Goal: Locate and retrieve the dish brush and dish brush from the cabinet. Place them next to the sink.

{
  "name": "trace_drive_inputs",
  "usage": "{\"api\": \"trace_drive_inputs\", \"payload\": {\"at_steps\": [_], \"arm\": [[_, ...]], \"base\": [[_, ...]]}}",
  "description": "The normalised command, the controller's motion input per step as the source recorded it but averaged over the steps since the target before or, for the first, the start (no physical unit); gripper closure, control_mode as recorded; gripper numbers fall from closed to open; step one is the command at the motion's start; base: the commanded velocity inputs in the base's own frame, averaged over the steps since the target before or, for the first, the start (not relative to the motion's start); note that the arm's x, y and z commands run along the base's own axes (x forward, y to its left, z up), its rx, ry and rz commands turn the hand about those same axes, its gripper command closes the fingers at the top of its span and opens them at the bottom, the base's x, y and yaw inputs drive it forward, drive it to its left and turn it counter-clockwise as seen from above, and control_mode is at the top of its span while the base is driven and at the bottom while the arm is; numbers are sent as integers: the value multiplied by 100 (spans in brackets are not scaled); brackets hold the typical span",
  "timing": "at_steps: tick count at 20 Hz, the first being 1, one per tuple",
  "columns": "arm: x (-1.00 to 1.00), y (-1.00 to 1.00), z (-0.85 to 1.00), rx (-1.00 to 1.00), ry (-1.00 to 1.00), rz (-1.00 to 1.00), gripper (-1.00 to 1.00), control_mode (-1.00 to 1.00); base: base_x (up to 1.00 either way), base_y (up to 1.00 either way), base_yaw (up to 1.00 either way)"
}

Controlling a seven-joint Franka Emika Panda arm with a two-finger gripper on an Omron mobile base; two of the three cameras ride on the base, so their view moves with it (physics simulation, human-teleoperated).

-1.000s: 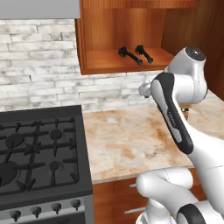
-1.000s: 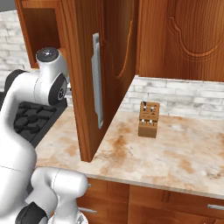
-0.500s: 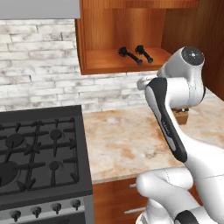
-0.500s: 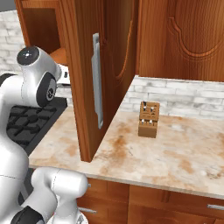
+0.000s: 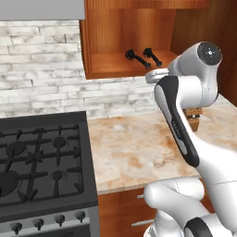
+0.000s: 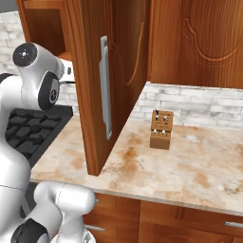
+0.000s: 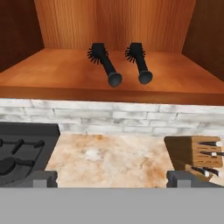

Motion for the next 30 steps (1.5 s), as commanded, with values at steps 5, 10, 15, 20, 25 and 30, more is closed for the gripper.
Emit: {"api": "trace_drive_inputs", "payload": {"at_steps": [5,10,15,20,25,30], "arm": [[22,0,33,0,-12,4,-100,-100],[31,4,19,-5,-5,1,-100,-100],[49,11,0,-4,2,2,-100,-100],[49,4,0,0,2,5,-100,-100],[46,0,0,-1,3,2,-100,-100],[46,0,0,-2,5,2,-100,-100]], "base": [[0,0,0],[0,0,0],[0,0,0],[0,0,0],[0,0,0],[0,0,0]]}}
